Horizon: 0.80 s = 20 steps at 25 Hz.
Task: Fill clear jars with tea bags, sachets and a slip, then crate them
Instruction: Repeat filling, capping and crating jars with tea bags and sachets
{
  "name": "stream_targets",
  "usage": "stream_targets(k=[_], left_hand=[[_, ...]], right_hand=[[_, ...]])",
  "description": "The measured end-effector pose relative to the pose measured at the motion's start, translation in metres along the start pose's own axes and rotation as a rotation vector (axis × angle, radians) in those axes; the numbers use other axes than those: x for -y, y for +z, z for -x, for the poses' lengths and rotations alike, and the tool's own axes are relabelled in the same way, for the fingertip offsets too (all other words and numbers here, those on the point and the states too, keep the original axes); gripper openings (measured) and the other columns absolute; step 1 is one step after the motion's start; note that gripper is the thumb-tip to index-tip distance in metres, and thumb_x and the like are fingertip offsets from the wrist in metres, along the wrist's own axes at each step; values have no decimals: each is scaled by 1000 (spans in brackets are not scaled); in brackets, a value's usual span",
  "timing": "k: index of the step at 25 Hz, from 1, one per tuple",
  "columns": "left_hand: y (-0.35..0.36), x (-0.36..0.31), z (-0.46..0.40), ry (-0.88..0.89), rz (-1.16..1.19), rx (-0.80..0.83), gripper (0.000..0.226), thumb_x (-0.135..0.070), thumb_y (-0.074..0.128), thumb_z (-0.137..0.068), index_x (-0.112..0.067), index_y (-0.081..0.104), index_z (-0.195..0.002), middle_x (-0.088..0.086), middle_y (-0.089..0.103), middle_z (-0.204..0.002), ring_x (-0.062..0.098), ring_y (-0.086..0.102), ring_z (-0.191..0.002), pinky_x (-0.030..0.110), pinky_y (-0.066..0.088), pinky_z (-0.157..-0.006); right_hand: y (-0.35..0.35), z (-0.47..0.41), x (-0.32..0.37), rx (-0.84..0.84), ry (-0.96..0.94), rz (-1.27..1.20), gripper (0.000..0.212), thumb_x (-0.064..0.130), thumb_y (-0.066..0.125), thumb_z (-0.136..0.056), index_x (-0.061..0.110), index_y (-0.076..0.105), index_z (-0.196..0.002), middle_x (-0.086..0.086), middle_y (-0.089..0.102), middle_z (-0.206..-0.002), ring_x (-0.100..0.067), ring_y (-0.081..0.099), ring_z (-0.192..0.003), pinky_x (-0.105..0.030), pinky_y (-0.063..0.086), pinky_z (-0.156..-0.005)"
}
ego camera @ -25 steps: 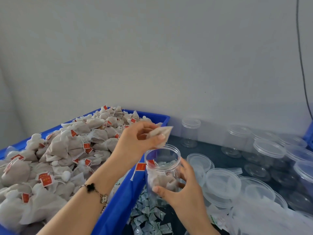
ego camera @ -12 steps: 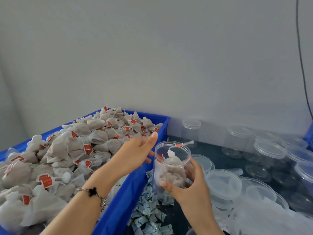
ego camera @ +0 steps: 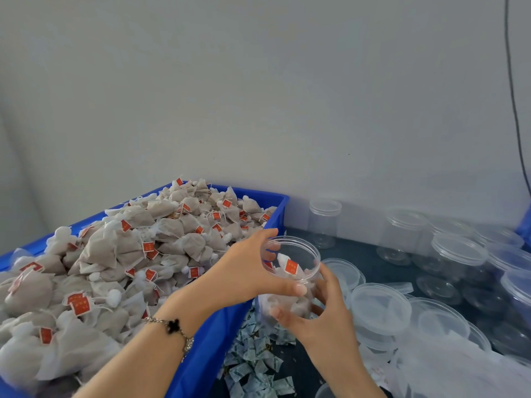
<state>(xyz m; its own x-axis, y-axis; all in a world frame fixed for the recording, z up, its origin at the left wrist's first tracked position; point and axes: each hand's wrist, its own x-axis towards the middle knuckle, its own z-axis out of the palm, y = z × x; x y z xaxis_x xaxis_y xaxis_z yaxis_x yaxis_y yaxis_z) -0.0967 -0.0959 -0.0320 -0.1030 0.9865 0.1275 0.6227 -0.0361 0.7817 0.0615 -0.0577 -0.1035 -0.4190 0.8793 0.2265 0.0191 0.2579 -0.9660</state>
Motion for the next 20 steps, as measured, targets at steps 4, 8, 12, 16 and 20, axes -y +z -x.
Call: stream_targets(k=[4,8,12,16,20], left_hand=[[-1,6,-4,3,-40,-137,110,-56,87,-51,-30,36,-144,-22,55,-120,-8,54,-103,13,47,-81],[-4,8,-4,11,-101,-202,105,-63,82,-48,-32,41,-139,-19,58,-121,-7,55,-102,14,48,-82],[0,9,-3,0,-74,-157,117,-72,77,-37,-33,40,-141,-20,56,-125,-8,54,-106,21,51,-89],[0,10,-4,3,-110,-141,118,-71,78,-39,-33,37,-142,-20,54,-128,-7,53,-106,19,48,-90],[0,11,-5,12,-120,-150,113,-65,82,-45,-33,36,-143,-17,54,-131,-6,53,-105,18,46,-89]], right_hand=[[-12,0,6,186,88,495,91,29,82,-68,55,26,-134,30,40,-127,6,47,-112,-17,46,-89],[-7,1,-13,391,157,892,45,24,63,-84,30,55,-127,4,62,-118,-12,57,-109,-20,43,-88],[18,3,-37,410,32,1019,31,31,52,-91,25,63,-120,-4,51,-126,-21,51,-117,-26,42,-94],[21,2,-49,396,-7,1103,29,33,53,-91,17,63,-112,-3,47,-123,-20,47,-115,-28,42,-87],[9,1,-35,245,21,1006,13,20,51,-88,17,61,-96,-2,59,-108,-20,56,-103,-27,44,-79]])
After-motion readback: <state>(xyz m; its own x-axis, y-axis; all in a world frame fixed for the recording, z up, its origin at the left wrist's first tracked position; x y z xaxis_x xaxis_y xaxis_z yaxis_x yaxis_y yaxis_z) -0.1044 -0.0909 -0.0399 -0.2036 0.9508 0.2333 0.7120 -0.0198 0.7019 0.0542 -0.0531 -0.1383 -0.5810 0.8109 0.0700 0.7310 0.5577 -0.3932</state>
